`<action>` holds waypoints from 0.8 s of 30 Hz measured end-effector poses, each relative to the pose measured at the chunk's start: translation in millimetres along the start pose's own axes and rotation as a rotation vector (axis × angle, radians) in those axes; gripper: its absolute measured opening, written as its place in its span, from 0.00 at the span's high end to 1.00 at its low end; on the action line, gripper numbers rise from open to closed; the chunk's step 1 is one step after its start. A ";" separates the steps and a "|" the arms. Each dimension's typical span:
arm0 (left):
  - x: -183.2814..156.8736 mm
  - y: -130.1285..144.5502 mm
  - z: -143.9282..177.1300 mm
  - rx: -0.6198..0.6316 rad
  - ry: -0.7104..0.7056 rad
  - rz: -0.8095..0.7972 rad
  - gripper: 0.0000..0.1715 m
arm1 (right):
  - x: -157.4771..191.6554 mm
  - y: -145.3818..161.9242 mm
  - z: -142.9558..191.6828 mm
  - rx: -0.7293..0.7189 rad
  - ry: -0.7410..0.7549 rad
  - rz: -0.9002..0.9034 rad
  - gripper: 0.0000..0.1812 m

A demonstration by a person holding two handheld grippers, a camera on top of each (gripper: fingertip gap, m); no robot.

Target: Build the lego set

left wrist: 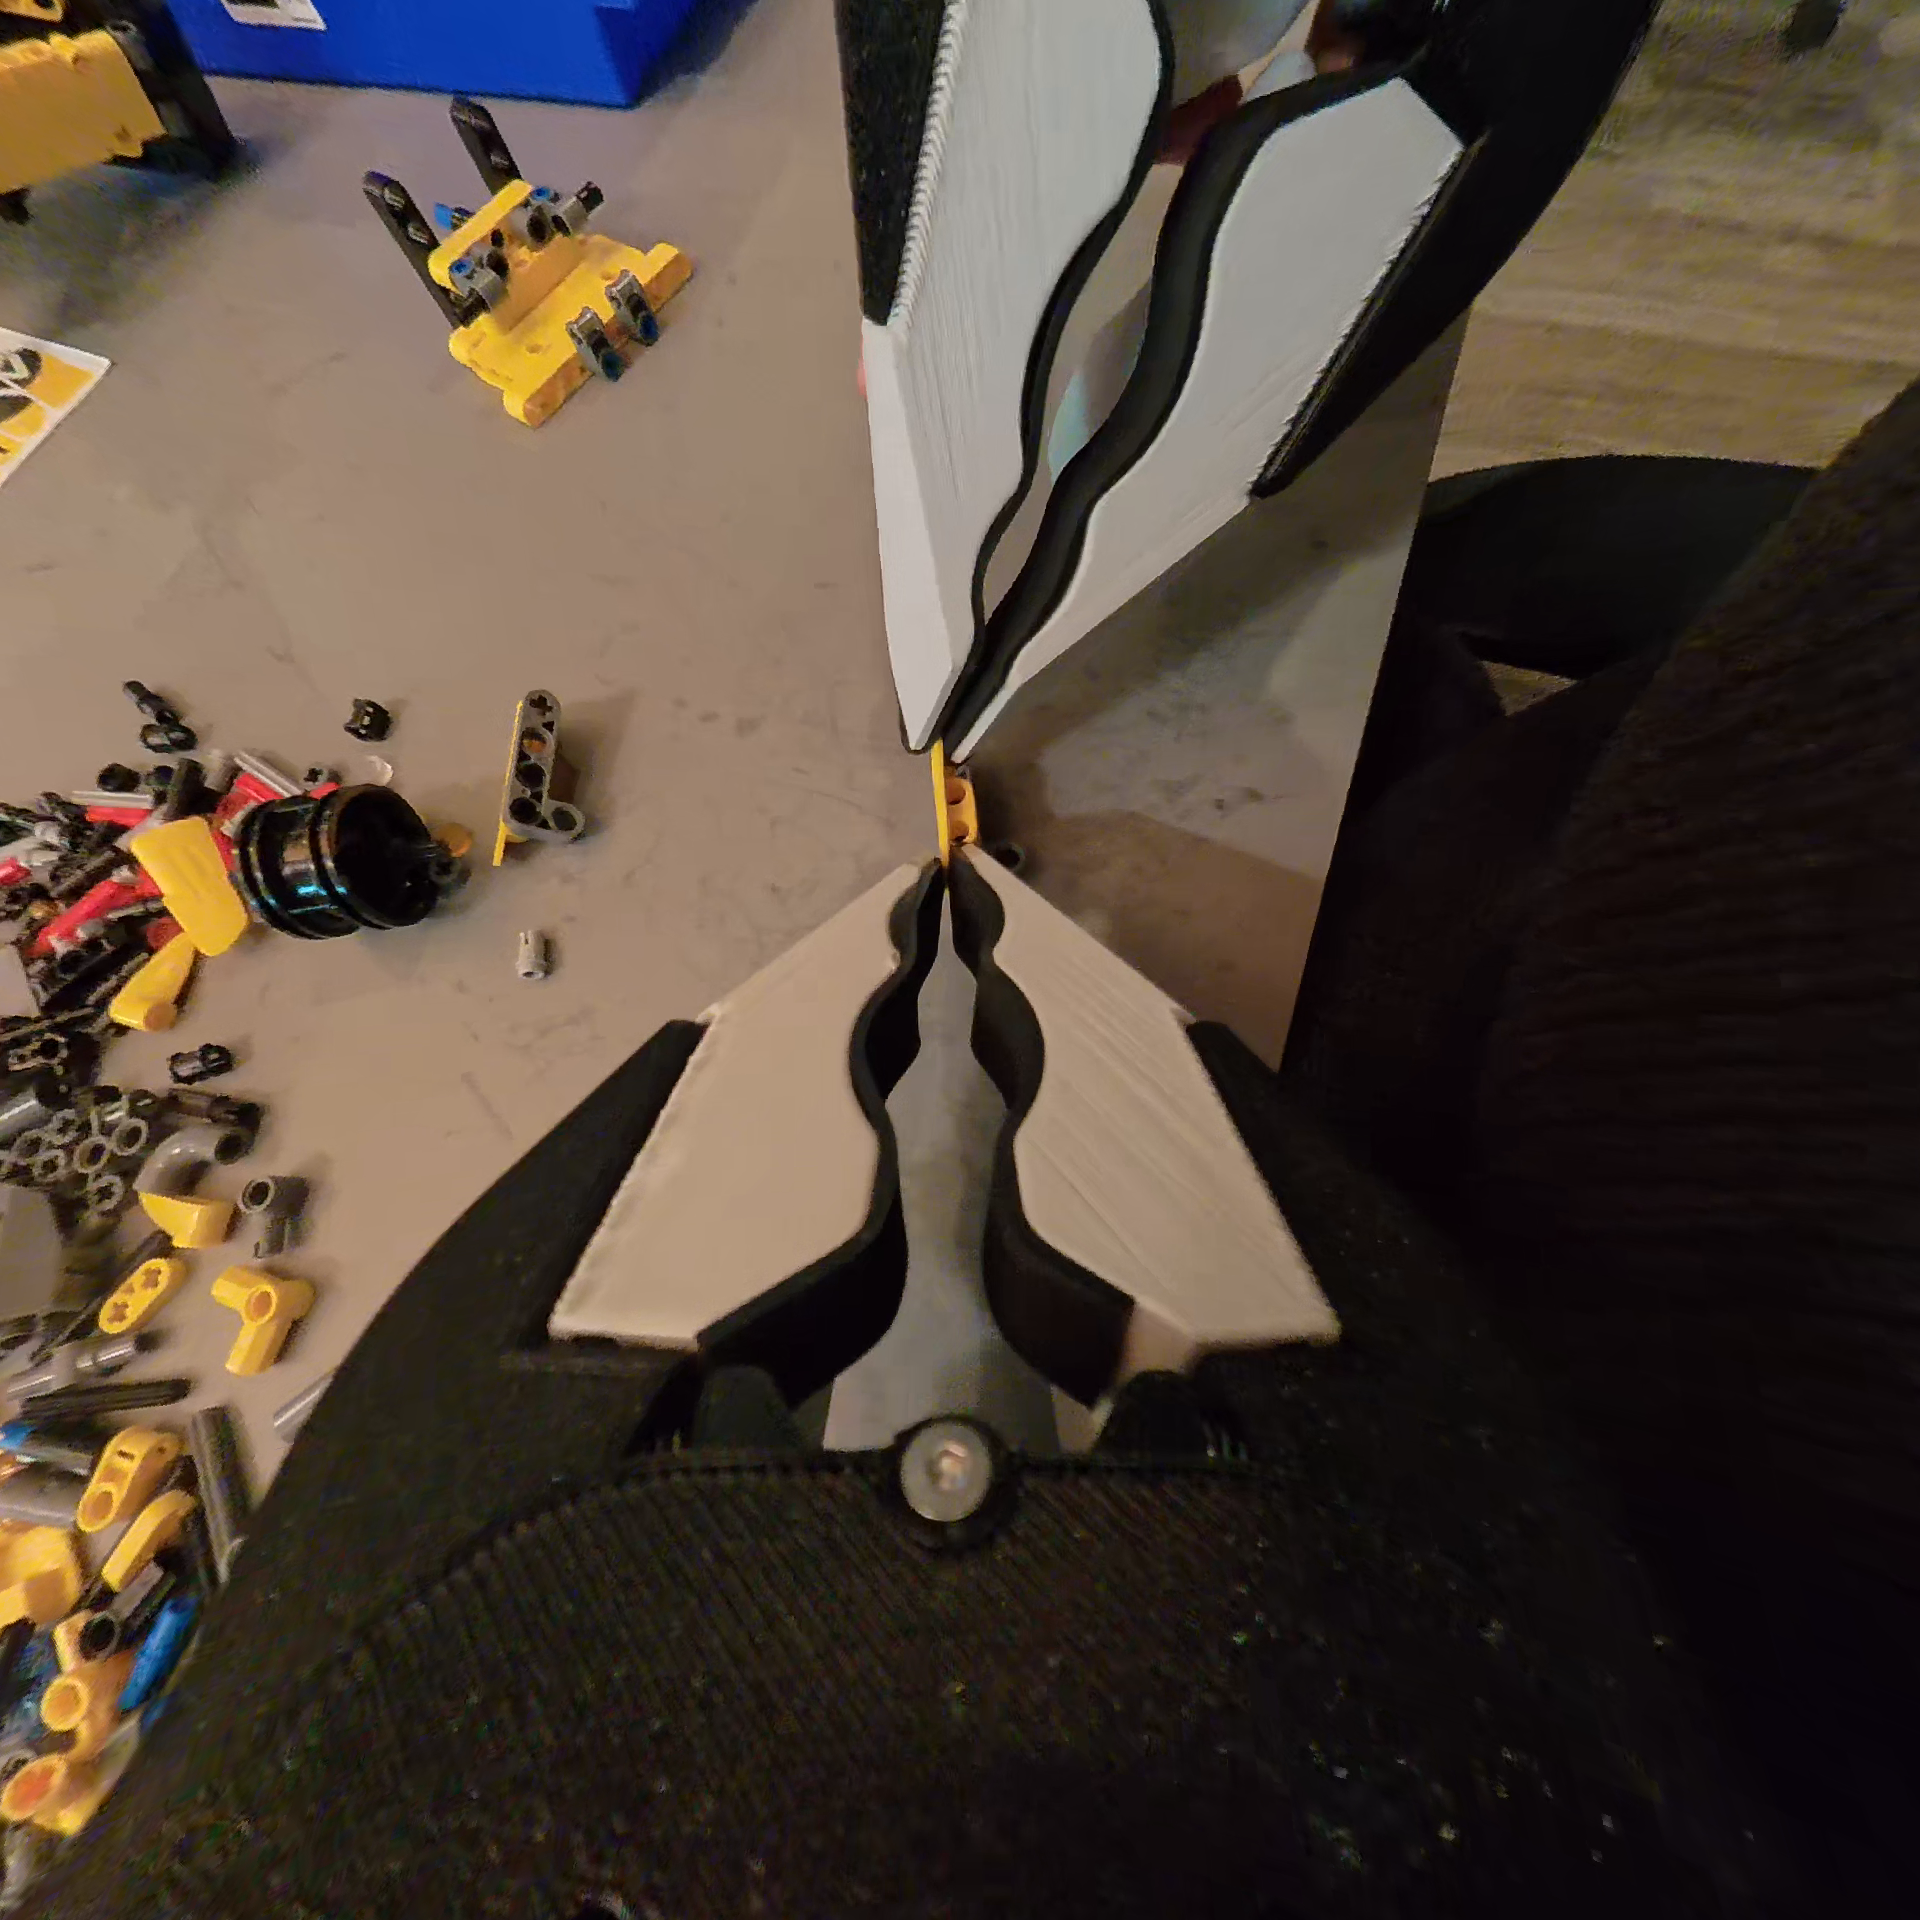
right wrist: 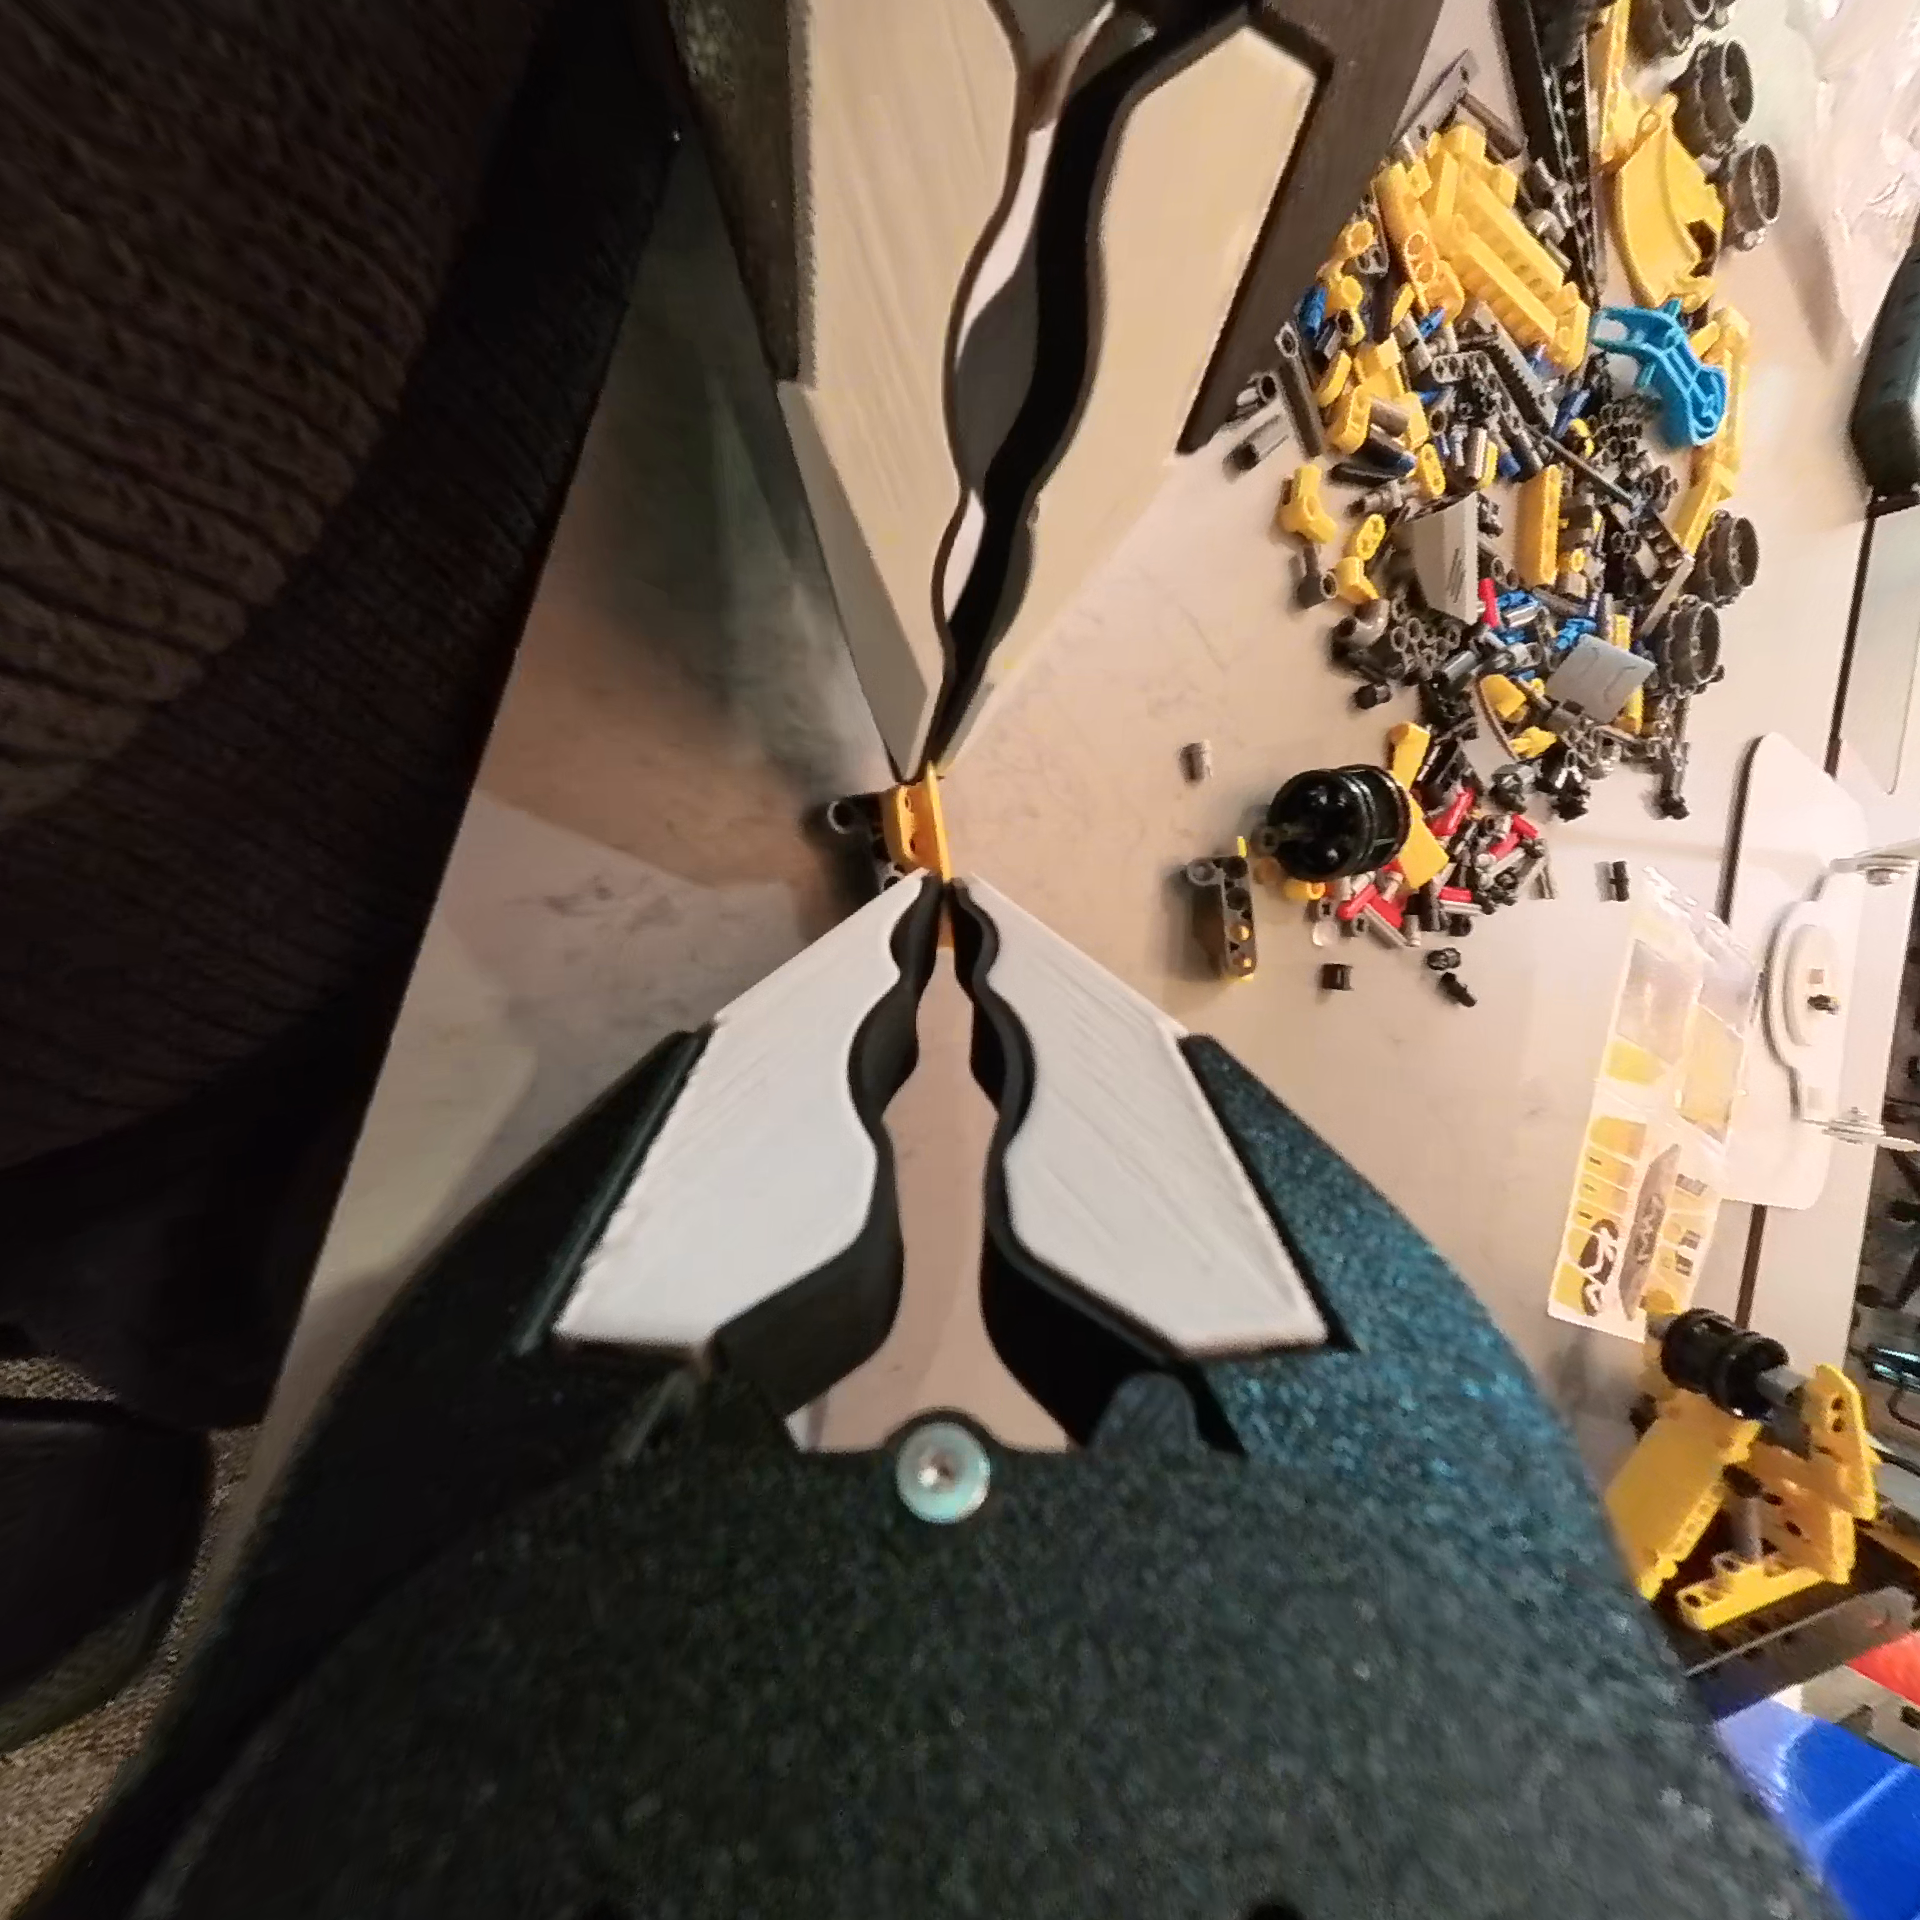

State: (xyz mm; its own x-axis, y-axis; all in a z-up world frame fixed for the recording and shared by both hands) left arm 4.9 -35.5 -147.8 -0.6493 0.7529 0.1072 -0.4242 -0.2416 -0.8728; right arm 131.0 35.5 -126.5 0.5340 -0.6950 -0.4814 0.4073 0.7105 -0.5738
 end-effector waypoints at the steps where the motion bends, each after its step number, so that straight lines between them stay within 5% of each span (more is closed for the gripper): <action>1: -1.1 -0.5 -0.1 0.005 -0.007 -0.013 1.00 | 0.9 -0.1 0.2 0.000 0.004 0.005 0.99; 17: -18.1 -1.3 -2.4 0.026 -0.145 -0.153 0.99 | 14.5 -2.0 -1.8 0.058 0.080 0.148 0.99; 24: -4.6 1.3 -1.8 0.010 -0.039 0.072 1.00 | 4.1 -4.9 -4.0 0.086 0.004 0.011 0.99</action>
State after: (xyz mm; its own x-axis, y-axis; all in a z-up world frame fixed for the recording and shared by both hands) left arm 8.5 -38.2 -150.3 -0.7025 0.7089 0.0635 -0.3820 -0.3004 -0.8740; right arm 128.3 28.8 -128.4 0.5363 -0.6873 -0.4899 0.4636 0.7249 -0.5096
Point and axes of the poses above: each gripper's, where its closed fingertips meet, z back along the fingers, y out of its underside, x = y × z across the jaws, the point moved 10 cm from there along z, back along the fingers, and after that the axes turned 10 degrees about -x, right-handed, at the moved point
